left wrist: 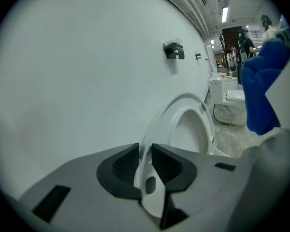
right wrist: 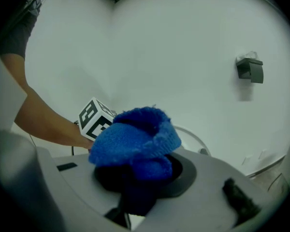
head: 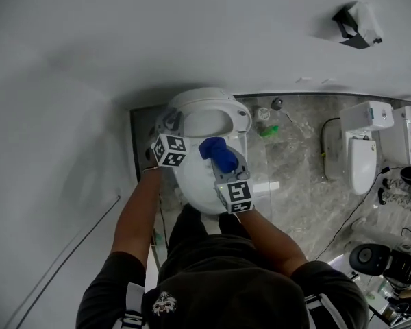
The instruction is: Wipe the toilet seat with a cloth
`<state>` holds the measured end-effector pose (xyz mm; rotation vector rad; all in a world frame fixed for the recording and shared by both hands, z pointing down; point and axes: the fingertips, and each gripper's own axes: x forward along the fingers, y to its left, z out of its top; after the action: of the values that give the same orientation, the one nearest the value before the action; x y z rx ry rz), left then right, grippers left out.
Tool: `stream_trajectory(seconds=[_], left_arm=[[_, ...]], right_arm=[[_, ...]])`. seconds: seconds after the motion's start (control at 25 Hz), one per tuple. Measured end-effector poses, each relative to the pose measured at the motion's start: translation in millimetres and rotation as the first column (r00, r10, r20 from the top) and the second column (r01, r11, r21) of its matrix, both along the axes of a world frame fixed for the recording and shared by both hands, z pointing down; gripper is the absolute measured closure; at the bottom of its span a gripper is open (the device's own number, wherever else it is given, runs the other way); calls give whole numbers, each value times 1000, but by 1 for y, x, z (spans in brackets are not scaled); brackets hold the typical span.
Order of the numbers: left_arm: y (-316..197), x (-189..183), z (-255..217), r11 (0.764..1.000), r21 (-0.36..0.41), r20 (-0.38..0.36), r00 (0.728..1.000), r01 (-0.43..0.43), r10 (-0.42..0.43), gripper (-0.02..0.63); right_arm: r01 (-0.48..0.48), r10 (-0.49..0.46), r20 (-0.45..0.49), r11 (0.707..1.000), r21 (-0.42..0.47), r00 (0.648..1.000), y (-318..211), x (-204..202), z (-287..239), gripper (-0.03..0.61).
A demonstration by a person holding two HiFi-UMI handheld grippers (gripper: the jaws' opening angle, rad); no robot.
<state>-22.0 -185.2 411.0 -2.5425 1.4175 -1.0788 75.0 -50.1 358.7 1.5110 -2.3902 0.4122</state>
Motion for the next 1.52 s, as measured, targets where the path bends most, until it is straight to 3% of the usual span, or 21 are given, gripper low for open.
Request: stream_trajectory(seconds=[0.24, 0.48, 0.6, 0.76, 1.04, 1.24, 1.36, 1.52], left_arm=[[7, 0, -6, 999, -13, -19, 999, 37, -38, 546], [40, 1, -12, 1000, 0, 71, 997, 26, -26, 558], [66, 4, -13, 1000, 2, 143, 989, -27, 26, 558], [114, 5, -8, 990, -35, 298, 944, -135, 139, 566], [196, 4, 5, 966, -152, 417, 873, -210, 255, 563], [267, 4, 32, 934, -216, 488, 797, -285, 356, 557], [303, 4, 53, 915, -232, 524, 750, -331, 404, 555], [340, 2, 88, 900, -239, 542, 719, -365, 435, 554]], right_arm=[[-34, 34, 8, 999, 13, 999, 15, 32, -10, 486], [-5, 4, 25, 1000, 31, 1000, 24, 57, -16, 486], [12, -15, 46, 999, 51, 999, 30, 69, -20, 486], [45, -51, 87, 996, 72, 995, 49, 72, -36, 486], [136, -157, 201, 984, 113, 967, 72, 55, -63, 486], [204, -216, 180, 976, 81, 960, 94, 43, -44, 486], [198, -198, 150, 980, 20, 969, 104, 43, -14, 486], [166, -159, 113, 985, -56, 981, 118, 46, 19, 486]])
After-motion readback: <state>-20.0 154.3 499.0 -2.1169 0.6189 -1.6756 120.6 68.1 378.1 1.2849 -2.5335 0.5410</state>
